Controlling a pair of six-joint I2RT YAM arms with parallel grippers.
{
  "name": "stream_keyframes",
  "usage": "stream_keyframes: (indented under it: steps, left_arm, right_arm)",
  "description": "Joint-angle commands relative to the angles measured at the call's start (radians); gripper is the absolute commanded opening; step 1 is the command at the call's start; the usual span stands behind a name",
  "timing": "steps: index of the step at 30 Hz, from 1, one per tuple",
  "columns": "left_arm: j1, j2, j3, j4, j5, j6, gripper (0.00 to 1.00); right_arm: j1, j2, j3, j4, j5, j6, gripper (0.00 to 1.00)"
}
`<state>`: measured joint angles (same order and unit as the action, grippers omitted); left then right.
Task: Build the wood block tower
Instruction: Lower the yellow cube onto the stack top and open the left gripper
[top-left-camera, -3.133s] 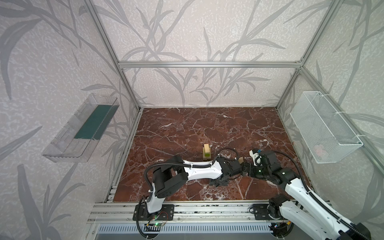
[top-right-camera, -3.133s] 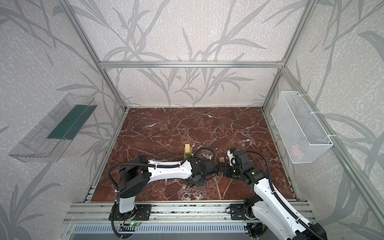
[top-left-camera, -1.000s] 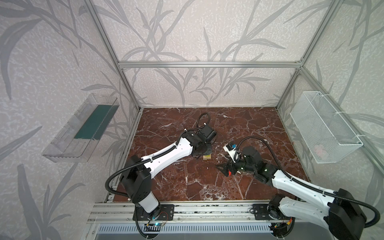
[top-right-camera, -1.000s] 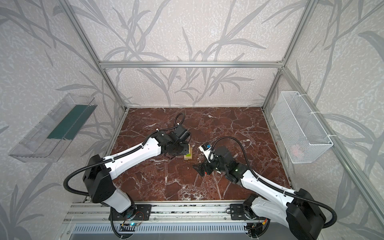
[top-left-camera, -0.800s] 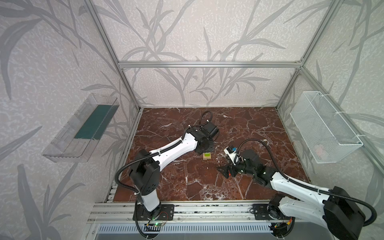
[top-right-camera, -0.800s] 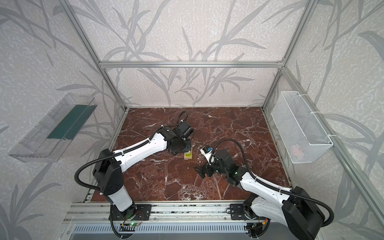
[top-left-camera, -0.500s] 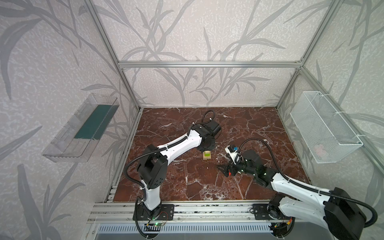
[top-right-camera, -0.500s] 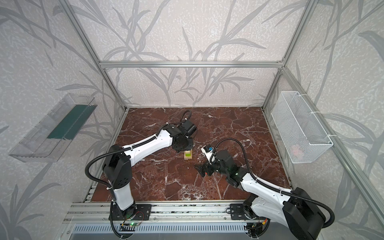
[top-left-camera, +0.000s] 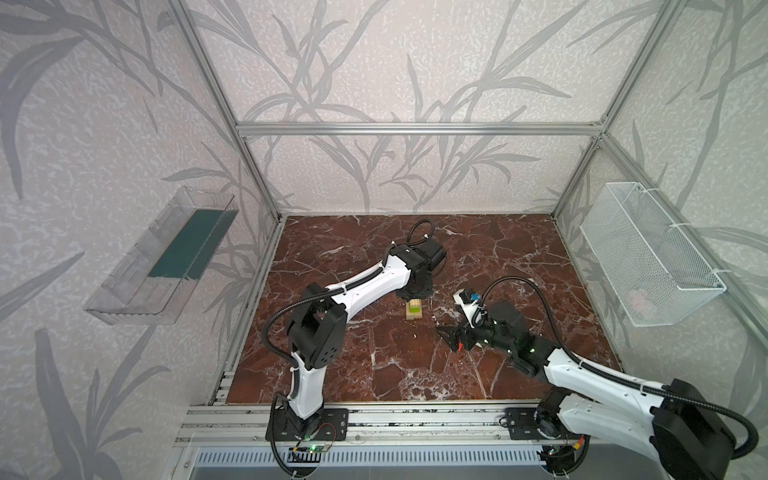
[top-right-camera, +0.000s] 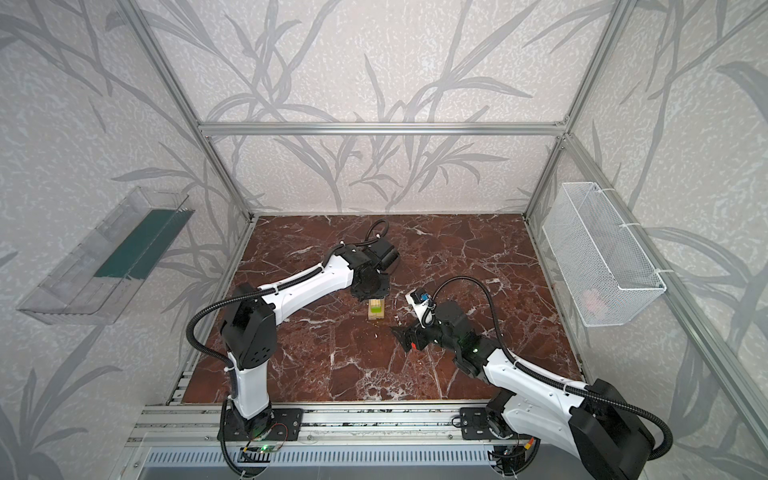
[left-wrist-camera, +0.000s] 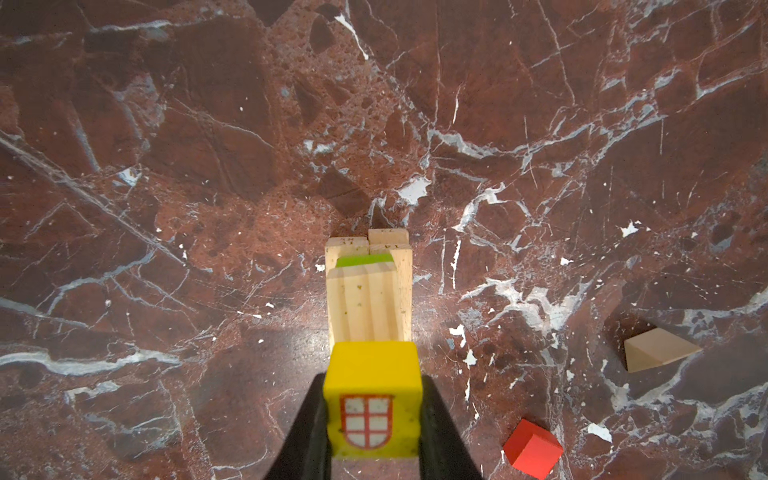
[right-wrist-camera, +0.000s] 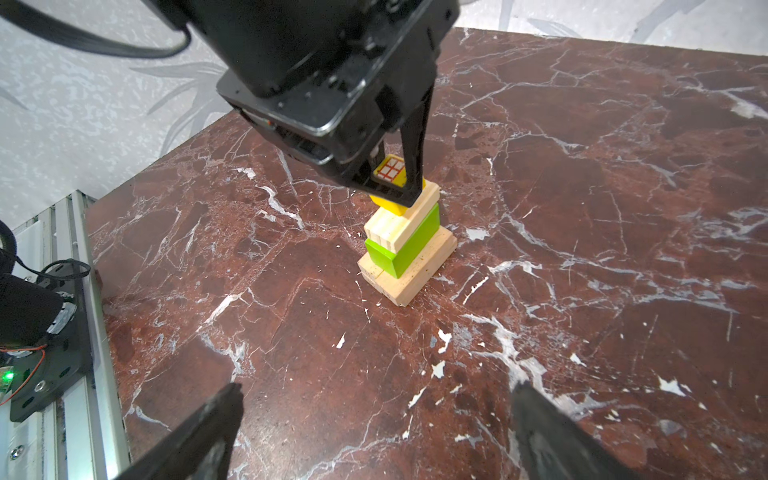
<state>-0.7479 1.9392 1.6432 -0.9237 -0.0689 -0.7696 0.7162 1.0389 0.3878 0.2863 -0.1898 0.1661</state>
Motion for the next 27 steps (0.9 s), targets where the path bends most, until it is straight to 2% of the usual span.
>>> stream_keyframes:
  steps: [1, 21, 27]
  left_arm:
    - [0.009, 0.026, 0.041, -0.048, -0.021, -0.004, 0.00]
    - [0.018, 0.063, 0.050, -0.048, 0.004, -0.011, 0.00]
    - [0.019, 0.069, 0.055, -0.058, 0.009, -0.012, 0.07]
  right_arm:
    - [0.005, -0.018, -0.011, 0.025, 0.022, -0.003, 0.99]
    - [0.005, -0.033, -0.014, 0.023, 0.047, -0.007, 0.99]
    - [0.005, -0.033, -0.013, 0.024, 0.050, -0.008, 0.99]
